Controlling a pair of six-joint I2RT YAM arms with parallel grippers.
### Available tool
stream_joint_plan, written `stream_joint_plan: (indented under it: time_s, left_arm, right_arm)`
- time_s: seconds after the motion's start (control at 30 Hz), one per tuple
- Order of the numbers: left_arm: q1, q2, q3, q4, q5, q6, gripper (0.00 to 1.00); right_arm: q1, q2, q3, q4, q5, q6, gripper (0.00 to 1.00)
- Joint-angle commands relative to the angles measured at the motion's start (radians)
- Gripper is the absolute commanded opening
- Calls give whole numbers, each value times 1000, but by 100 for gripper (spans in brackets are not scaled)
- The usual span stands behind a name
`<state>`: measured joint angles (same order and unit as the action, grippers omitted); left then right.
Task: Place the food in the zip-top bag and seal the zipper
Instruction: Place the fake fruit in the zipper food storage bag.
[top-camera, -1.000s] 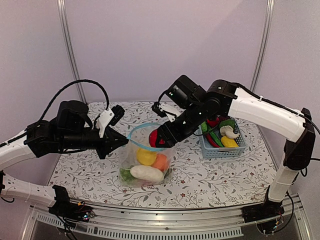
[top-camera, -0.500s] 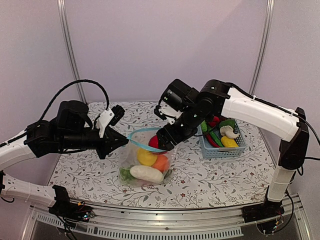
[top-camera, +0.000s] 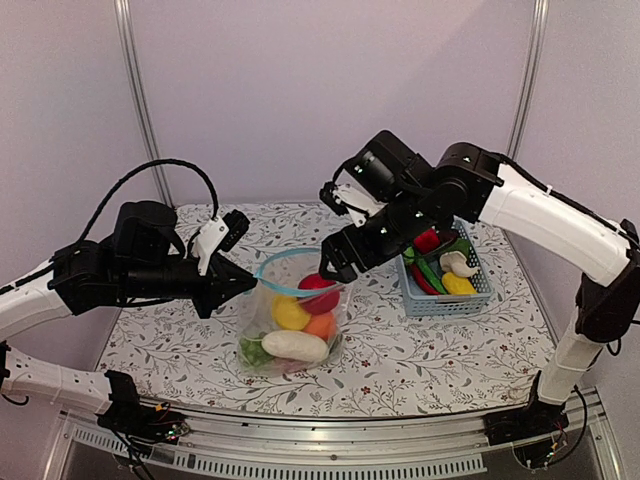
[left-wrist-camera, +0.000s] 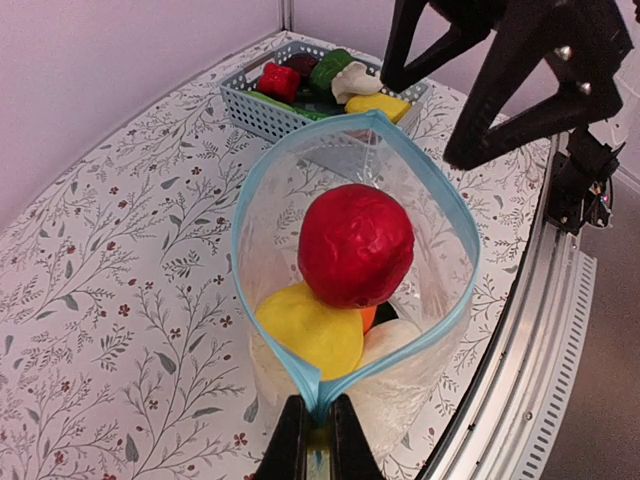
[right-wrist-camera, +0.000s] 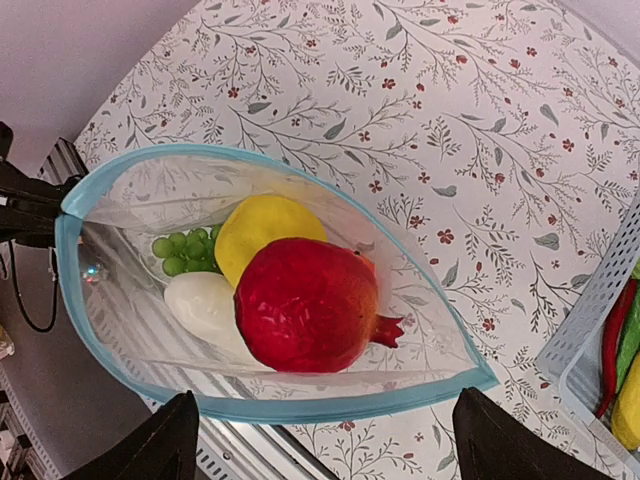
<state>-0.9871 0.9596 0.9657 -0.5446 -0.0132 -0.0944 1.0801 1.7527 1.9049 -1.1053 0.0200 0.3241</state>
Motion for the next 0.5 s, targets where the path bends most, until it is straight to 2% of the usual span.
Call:
stream_joint_plan:
  time_s: [0.0,0.23,0.47]
  left_arm:
    - [10,-11,-10,18,-1,-2,0]
    - [10,-11,-10,19,-1,-1,0]
    - [10,-9,-10,19,-1,-3,0]
  right_arm:
    - [7,-116,-23,23,56,37,88]
    - [-4,-211,-134,31,171,75,86]
    - [-45,-217,-220,103,154,104,78]
